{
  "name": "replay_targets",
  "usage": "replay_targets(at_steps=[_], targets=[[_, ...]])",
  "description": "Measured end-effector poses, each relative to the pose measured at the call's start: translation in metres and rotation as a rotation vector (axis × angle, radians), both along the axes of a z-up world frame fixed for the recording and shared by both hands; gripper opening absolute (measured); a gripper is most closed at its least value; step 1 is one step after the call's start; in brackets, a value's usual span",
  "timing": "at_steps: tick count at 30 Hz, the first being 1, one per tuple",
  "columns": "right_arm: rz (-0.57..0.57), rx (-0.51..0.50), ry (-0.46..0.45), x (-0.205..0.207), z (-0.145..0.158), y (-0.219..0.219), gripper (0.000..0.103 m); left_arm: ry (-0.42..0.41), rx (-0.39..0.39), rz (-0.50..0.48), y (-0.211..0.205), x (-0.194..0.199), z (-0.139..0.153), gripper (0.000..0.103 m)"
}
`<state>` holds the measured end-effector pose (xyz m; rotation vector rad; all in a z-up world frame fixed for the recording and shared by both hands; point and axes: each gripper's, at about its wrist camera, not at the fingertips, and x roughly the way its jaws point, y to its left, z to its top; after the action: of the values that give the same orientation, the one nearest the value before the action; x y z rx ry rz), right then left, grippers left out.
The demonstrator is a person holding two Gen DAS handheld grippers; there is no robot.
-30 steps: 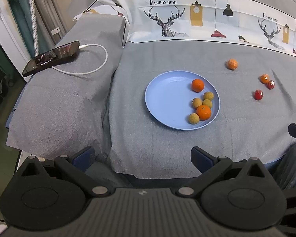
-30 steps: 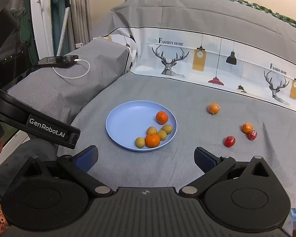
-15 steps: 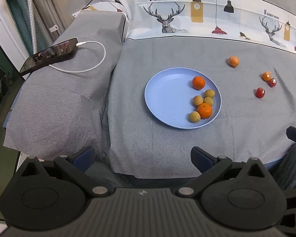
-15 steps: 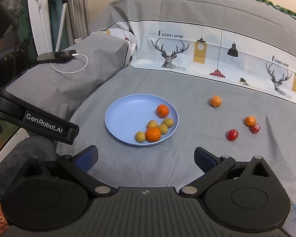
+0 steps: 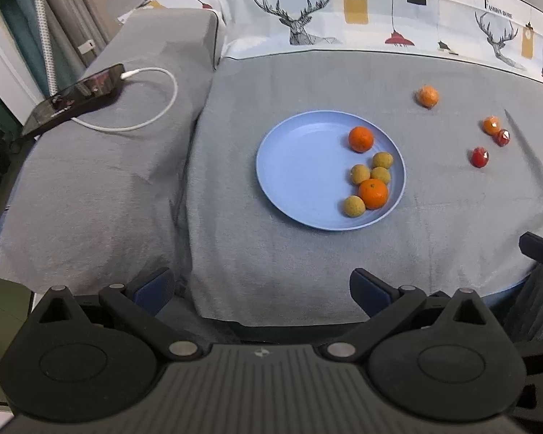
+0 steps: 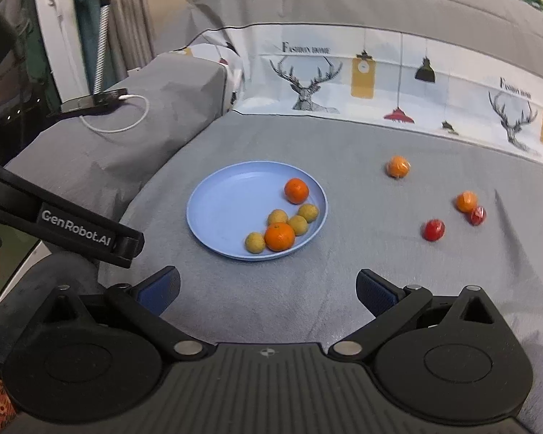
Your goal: Organize fruits
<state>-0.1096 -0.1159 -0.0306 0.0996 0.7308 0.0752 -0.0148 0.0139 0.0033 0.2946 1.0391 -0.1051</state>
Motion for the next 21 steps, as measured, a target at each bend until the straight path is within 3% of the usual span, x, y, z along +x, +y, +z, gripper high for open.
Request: replay_targets(at_steps=[10, 21], targets=[[-0.152, 0.065, -0.023, 0.013, -0.010, -0.047, 0.102, 0.043, 0.001, -0.019, -0.035, 0.023, -0.006, 0.103], [-0.409, -0.040, -0.117, 0.051, -0.039, -0.150, 0.102, 0.068, -0.022, -0.065, -0.111, 0.083, -0.023, 0.103]])
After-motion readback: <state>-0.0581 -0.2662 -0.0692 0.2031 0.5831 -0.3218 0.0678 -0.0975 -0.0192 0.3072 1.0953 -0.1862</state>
